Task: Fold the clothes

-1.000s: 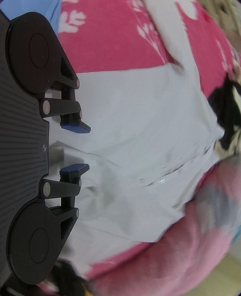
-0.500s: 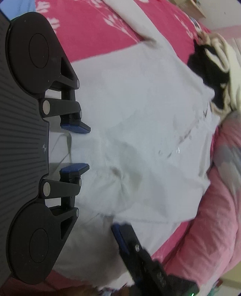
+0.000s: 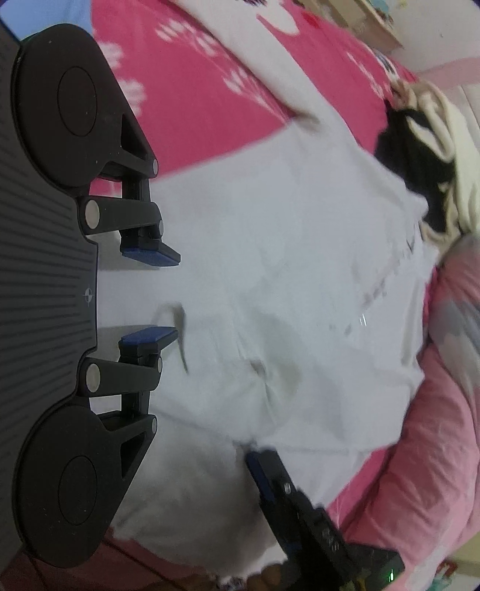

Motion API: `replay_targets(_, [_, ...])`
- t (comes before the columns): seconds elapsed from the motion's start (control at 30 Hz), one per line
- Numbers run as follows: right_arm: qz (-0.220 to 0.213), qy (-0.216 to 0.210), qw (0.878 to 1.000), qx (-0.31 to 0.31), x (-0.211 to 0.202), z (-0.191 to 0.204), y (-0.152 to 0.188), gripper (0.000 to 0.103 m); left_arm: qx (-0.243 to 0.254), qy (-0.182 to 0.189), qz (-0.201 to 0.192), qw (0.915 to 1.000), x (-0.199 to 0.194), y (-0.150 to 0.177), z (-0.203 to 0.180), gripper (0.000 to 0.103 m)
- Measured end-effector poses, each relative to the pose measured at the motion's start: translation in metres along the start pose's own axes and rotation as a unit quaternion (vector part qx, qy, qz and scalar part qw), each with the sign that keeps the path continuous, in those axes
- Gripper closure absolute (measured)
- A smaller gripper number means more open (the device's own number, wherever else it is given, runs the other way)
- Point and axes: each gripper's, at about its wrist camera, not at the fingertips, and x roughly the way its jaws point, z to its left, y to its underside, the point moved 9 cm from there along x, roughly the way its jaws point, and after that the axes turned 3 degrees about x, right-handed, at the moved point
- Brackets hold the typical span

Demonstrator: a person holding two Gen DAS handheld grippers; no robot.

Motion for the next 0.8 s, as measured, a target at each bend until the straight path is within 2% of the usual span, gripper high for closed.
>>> replay_targets(0.1, [-0.001, 0.007, 1.000, -0.016, -0.001, 0.003, 0.000, 0.070, -0.006, -0.002, -0.006, 1.0000, 0.003, -0.001, 0.009, 0.068])
replay_targets(0.27, [-0.004, 0.013, 1.000, -0.022, -0.004, 0.004, 0.000, 0.070, 0.044, 0.021, -0.016, 0.9987, 0.012, -0.006, -0.005, 0.069])
replay_targets(0.33, [-0.006, 0.016, 1.000, -0.025, -0.006, 0.004, -0.001, 0.070, 0.063, 0.022, -0.017, 0.9976, 0.016, -0.005, -0.011, 0.075])
replay_targets(0.37, [-0.008, 0.017, 0.999, -0.027, -0.007, 0.004, -0.001, 0.071, 0.067, 0.021, -0.020, 0.9973, 0.018, -0.005, -0.013, 0.081])
replay_targets(0.4, [-0.008, 0.018, 0.999, -0.027, -0.007, 0.004, -0.001, 0.070, 0.069, 0.021, -0.025, 0.9971, 0.018, -0.005, -0.014, 0.094])
replay_targets(0.43, [-0.008, 0.018, 0.999, -0.025, -0.007, 0.003, -0.001, 0.070, 0.066, 0.021, -0.037, 0.9969, 0.015, -0.007, -0.015, 0.099])
replay_targets(0.47, [-0.008, 0.018, 1.000, -0.024, -0.007, 0.002, -0.001, 0.071, 0.064, 0.021, -0.049, 0.9966, 0.011, -0.009, -0.015, 0.103])
replay_targets(0.57, [-0.008, 0.018, 1.000, -0.023, -0.006, 0.001, -0.001, 0.071, 0.071, 0.015, -0.082, 0.9940, -0.006, -0.013, -0.017, 0.103])
replay_targets(0.7, [-0.008, 0.017, 1.000, -0.021, -0.008, -0.001, -0.001, 0.071, 0.157, -0.020, -0.081, 0.9841, -0.016, -0.003, -0.025, 0.103])
replay_targets(0.8, [-0.009, 0.015, 1.000, -0.017, -0.007, -0.003, -0.001, 0.071, 0.241, -0.042, -0.070, 0.9670, -0.011, 0.011, -0.035, 0.103])
